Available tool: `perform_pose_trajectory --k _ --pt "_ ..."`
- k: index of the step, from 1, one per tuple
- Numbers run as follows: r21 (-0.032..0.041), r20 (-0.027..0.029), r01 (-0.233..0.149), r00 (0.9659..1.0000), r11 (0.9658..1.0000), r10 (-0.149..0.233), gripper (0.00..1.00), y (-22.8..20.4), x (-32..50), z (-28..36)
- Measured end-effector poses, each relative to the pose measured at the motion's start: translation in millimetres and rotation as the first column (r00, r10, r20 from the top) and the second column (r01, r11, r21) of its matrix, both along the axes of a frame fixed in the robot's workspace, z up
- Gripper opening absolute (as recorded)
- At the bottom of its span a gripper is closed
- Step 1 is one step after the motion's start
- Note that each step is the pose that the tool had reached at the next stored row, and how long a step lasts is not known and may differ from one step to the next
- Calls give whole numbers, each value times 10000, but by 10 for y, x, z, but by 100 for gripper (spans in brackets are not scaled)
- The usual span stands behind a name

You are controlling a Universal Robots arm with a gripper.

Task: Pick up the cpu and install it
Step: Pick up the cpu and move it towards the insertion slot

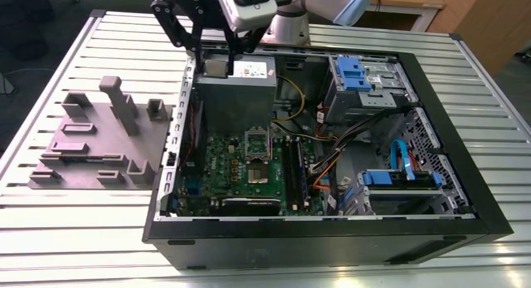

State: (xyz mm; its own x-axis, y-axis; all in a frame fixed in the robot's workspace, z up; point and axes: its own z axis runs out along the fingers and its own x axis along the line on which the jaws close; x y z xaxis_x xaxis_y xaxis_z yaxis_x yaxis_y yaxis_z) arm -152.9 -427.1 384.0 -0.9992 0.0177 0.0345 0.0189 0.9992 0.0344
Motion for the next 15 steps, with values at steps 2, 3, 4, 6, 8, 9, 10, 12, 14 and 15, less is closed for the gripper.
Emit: perform_pose_trajectory --k 2,3,4,6,8,9,10,12,14,15 --pt "-1 -1 0 10000 10000 0 47 0 26 0" --pt "0 0 0 10000 10000 0 47 0 40 -1" --pt "1 1 0 10000 10000 0 47 0 55 -1" --pt "0 0 0 10000 10000 0 47 0 86 -2" --pt "0 0 0 10000 10000 0 47 -2 103 -2" --pt "0 0 0 10000 10000 0 47 -4 108 -2" --pt "1 0 0 10000 10000 0 47 -9 110 -3" --pt "-1 -1 1 10000 10000 -1 47 -33 113 -4" --pt "1 0 0 10000 10000 0 47 -72 114 -6" --pt "1 1 1 10000 10000 -1 47 -91 114 -7"
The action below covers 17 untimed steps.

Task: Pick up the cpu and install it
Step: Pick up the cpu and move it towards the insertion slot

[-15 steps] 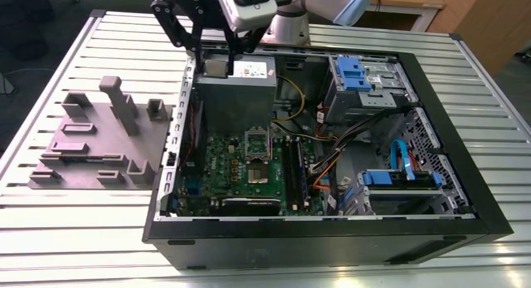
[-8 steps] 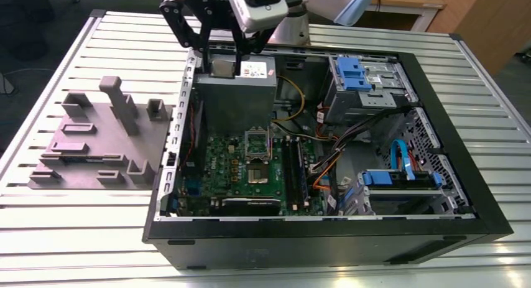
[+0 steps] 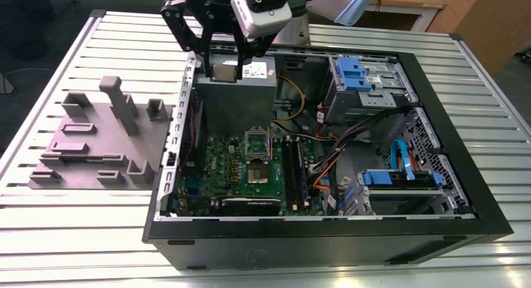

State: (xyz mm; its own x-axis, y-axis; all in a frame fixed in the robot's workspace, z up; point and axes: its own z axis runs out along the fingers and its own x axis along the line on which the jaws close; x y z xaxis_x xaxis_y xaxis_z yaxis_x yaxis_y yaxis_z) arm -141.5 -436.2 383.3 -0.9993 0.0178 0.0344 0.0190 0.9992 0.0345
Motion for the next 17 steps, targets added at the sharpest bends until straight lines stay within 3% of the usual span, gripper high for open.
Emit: perform_pose_trajectory --k 4,17 --pt "-2 -2 -1 10000 10000 1 47 -31 72 -3" --pt "-1 -1 0 10000 10000 0 47 -43 573 -21"
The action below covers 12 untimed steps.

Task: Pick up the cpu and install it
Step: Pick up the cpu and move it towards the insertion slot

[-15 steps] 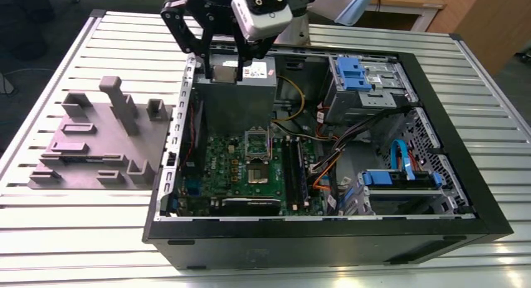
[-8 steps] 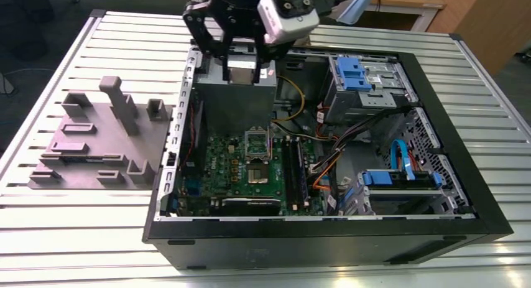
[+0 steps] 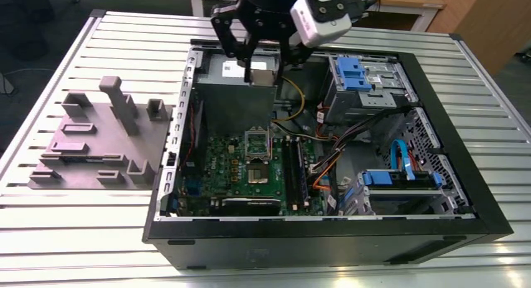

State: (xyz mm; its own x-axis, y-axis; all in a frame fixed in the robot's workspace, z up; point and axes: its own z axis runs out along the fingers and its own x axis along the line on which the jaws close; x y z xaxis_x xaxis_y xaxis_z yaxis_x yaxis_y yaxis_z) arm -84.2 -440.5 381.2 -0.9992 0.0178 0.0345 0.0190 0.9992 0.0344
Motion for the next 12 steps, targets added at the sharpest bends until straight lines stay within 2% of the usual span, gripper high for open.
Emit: perform_pose_trajectory --k 6,12 --pt "-1 -1 -2 10000 10000 2 47 -3 229 -8" --pt "-1 0 -1 10000 10000 1 47 -4 385 -14"
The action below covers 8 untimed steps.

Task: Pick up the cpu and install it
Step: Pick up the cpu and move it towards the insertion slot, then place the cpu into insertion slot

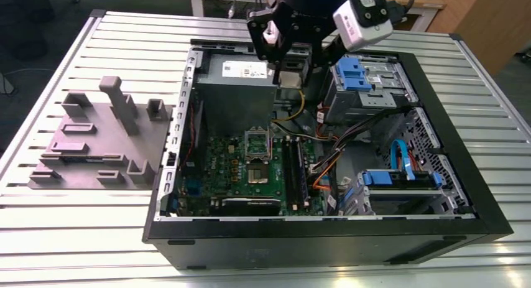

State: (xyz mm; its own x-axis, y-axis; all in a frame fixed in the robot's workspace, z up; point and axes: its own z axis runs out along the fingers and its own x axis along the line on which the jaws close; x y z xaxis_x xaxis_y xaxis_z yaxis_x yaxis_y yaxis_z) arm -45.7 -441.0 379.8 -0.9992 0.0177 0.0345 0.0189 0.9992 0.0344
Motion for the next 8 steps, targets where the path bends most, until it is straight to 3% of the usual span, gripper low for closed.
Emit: perform_pose_trajectory --k 8 --pt "0 0 0 10000 10000 0 47 1 9 0"
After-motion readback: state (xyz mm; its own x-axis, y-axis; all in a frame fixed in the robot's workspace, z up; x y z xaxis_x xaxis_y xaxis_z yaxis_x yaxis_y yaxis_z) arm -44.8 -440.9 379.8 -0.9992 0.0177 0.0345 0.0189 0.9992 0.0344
